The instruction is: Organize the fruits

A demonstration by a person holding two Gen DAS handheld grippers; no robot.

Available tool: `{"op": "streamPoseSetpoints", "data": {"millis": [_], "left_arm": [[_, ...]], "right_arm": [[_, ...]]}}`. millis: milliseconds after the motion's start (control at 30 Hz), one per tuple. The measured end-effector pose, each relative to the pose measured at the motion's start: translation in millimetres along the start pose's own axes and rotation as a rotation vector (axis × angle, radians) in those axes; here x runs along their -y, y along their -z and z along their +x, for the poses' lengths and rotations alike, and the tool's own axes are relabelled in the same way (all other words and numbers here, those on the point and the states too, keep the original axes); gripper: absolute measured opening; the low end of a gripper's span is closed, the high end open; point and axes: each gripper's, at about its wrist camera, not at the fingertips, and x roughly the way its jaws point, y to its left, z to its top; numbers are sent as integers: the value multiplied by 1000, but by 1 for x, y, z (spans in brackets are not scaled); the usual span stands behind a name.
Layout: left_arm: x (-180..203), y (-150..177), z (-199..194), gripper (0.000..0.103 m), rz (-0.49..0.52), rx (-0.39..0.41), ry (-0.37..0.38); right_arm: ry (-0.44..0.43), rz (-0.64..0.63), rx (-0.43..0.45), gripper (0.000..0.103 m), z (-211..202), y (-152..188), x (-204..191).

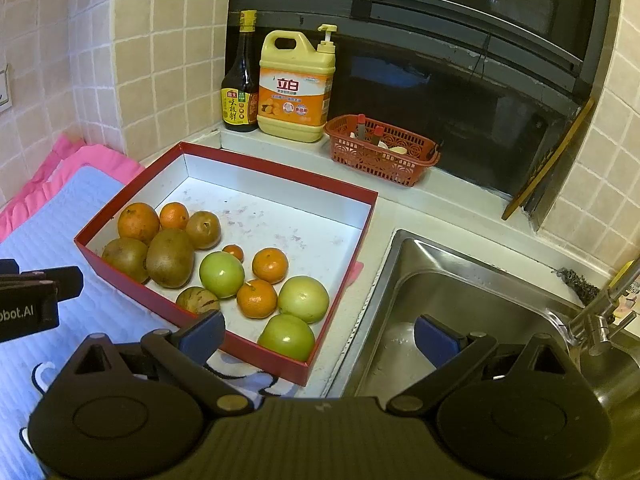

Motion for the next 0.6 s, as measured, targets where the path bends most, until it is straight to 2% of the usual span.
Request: {"op": "streamPoseSetpoints", "data": {"millis": [267,400,533,600], "left_arm": [[-4,-1,-6,81,-6,26,-8],[-8,-1,-8,81,-35,27,20],[-4,0,-9,81,-2,49,-8],[-6,0,-10,82,-10,58,1]], "right_arm": [[12,7,23,102,-5,-2,-2],[18,-5,28,102,-7,-4,-4],[18,-6,25,102,-8,-3,-6],[18,-9,25,102,-8,-3,-8]]}}
